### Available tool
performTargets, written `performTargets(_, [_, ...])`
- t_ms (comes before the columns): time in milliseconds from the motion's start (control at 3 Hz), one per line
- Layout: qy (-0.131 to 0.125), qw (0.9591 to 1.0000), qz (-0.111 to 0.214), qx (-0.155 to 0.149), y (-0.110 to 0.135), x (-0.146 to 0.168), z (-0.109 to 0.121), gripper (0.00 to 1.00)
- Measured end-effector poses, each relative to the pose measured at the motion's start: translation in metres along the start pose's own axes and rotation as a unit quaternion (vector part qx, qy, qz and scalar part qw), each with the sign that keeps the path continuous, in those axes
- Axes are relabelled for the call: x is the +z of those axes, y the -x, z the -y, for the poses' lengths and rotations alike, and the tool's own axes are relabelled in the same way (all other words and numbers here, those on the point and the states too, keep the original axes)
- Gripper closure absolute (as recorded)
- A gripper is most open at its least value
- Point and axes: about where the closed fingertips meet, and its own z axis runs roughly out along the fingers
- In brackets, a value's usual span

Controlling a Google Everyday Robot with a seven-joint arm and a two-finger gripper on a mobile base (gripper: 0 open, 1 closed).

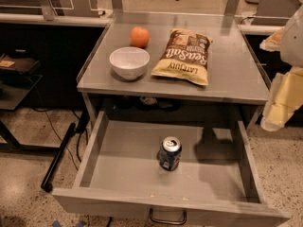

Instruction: Pick pepsi can from top drawer and place on counter

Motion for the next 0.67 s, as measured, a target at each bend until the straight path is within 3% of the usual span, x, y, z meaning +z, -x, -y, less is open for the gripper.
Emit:
performTargets(333, [-0.003, 1.0, 0.001, 0.002, 0.0, 0.0, 0.0, 0.0])
performTargets(667, [0.0, 0.9998, 0.011, 0.019, -0.008, 0.025, -0.006, 0.0])
